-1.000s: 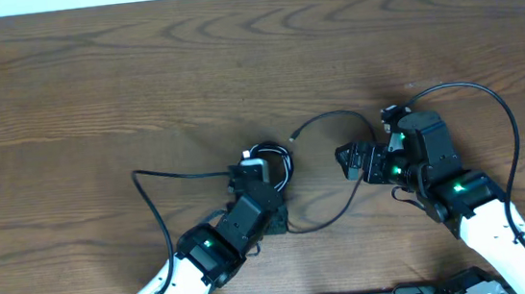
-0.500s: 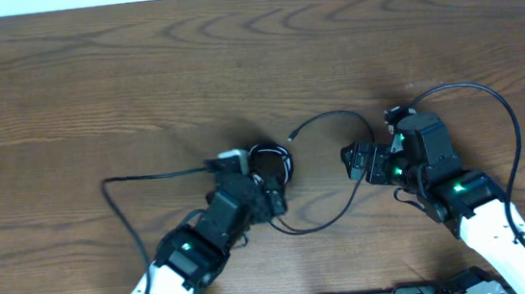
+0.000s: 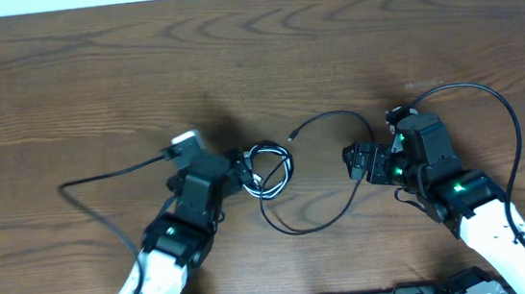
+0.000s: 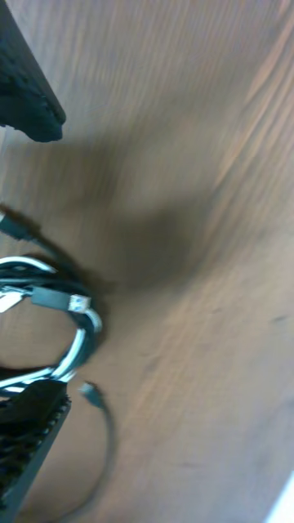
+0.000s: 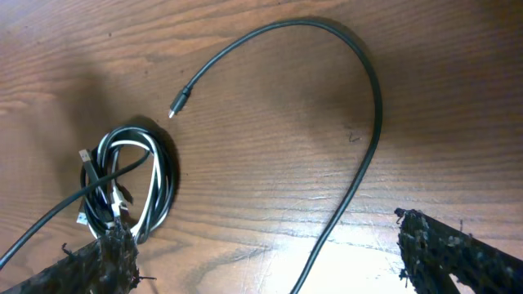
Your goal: Untangle cables
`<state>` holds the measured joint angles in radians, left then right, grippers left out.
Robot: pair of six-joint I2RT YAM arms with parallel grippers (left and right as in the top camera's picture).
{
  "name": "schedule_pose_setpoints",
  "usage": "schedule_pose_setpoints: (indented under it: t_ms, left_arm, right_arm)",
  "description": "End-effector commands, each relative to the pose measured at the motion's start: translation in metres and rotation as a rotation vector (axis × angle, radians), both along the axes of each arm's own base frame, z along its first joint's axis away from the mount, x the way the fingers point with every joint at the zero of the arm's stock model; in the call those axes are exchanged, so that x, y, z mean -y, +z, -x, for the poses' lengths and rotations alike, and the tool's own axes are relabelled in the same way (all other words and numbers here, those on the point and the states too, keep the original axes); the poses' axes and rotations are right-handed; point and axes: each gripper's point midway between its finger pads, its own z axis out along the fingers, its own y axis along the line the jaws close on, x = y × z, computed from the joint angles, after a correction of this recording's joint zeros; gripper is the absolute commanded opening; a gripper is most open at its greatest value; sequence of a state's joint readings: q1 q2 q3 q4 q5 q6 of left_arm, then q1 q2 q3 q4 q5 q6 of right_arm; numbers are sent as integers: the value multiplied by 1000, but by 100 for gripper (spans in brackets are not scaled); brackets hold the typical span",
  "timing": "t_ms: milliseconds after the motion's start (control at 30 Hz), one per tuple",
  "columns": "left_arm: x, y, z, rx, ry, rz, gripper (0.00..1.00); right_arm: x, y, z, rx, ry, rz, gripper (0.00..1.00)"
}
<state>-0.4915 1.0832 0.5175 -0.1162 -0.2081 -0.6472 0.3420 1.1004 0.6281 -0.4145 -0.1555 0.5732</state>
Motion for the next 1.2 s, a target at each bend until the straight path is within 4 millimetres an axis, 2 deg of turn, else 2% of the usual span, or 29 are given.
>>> schedule_pose_setpoints:
  t_ms: [0,167,333,533,600,667,700,733,833,1000,1100,1167]
  left_arm:
    - [30,-15,0,-61,-197,-1,99]
    - [34,-50,-3,-128,-271,-83,86]
    - [38,-73,-10,-133,-377,-190,85]
    - [39,-101,-1,-219,-406,-195,48]
    - [39,-103,0,-224,-409,-201,36]
    - [40,-101,-2,-207,-433,-217,19]
    - [41,-99,-4,-193,-443,-223,10]
    - [43,-94,-7,-169,-453,-226,8]
    - [48,-71,-18,-76,-476,-231,8]
    - [47,-2,-37,162,-443,-256,8]
    - [40,41,-40,285,-389,-248,8]
    - [39,59,-37,335,-392,-249,8]
  right_arm:
    - [1,-1,0,3,-9,12,99]
    - [1,-1,0,-2,-19,4,99]
    - [2,-2,0,-5,-19,6,99]
    - [2,-3,3,-17,-19,10,99]
    - [3,-4,3,-19,-19,11,99]
    - [3,-4,3,-22,-19,12,99]
    - [3,-4,4,-23,-19,12,99]
    - [3,-5,4,-26,-19,13,99]
    - [4,-7,6,-37,-19,17,99]
    - [-2,-7,11,-57,7,-10,99]
    - [-17,-2,16,-70,66,-81,99]
    - [-33,7,19,-42,168,-142,99]
